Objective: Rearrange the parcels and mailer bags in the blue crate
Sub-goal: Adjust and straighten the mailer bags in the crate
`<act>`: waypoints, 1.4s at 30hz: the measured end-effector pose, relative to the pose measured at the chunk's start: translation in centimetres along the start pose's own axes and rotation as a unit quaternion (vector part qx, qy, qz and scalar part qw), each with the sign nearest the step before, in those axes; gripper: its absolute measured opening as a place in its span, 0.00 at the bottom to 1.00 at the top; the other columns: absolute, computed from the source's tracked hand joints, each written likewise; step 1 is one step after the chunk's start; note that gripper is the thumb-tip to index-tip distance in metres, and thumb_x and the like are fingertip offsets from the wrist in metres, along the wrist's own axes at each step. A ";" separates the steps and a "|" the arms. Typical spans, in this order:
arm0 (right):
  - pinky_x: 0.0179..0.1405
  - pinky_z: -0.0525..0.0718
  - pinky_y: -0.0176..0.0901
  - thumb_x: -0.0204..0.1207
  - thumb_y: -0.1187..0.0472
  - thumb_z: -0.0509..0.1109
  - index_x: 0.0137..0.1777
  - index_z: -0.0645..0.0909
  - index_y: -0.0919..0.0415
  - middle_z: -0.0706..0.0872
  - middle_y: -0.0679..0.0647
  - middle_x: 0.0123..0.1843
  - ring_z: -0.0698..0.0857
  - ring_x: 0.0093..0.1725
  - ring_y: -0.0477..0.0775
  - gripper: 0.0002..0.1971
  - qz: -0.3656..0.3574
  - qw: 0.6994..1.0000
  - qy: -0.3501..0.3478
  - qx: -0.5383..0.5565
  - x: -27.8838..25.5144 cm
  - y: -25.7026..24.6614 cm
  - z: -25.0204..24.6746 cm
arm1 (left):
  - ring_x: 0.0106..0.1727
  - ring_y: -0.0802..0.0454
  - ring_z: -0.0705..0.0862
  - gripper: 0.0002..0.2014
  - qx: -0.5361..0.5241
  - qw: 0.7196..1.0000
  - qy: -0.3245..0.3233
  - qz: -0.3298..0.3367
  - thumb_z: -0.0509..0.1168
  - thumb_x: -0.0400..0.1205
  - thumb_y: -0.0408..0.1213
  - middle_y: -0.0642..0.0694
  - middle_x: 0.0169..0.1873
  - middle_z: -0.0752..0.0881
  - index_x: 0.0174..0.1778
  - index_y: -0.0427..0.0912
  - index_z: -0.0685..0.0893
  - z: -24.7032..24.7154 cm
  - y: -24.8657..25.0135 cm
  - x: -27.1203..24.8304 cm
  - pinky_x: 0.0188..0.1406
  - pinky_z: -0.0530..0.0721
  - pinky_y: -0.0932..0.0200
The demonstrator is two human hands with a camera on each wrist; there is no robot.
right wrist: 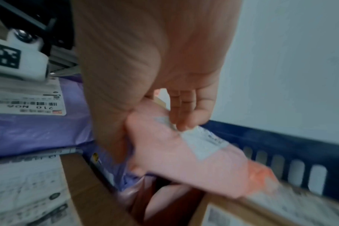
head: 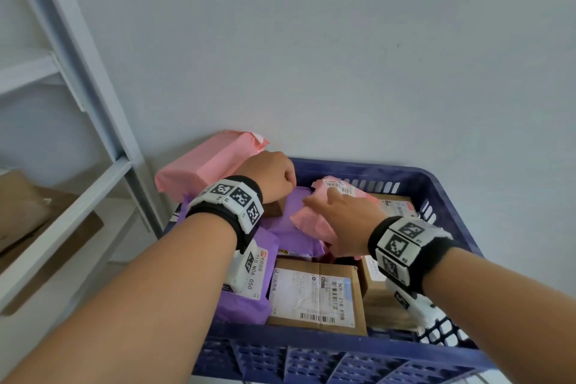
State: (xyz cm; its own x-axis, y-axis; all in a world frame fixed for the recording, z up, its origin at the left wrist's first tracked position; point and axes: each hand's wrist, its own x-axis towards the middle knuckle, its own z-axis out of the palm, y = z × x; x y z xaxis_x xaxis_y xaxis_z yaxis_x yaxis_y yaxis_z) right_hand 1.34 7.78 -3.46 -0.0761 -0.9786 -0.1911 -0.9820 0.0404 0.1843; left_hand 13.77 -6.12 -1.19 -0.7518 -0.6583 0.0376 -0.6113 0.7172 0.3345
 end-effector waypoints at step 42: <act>0.52 0.89 0.54 0.79 0.35 0.58 0.72 0.72 0.57 0.82 0.54 0.60 0.87 0.54 0.58 0.30 0.110 0.830 0.028 0.545 7.6 -0.7 -2.5 | 0.63 0.37 0.83 0.29 -0.476 0.792 0.164 -0.344 0.62 0.82 0.56 0.34 0.63 0.84 0.70 0.38 0.79 -8.3 -7.8 -1.8 0.71 0.76 0.44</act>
State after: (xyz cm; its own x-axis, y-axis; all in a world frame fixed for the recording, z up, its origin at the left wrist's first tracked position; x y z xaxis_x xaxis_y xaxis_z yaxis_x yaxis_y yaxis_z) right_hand 1.87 -0.19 -2.59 -0.2960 -0.9300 -0.2181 -0.5199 0.3484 -0.7799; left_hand 21.94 -12.41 3.96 -0.1207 -0.9547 -0.2721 -0.2675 -0.2327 0.9351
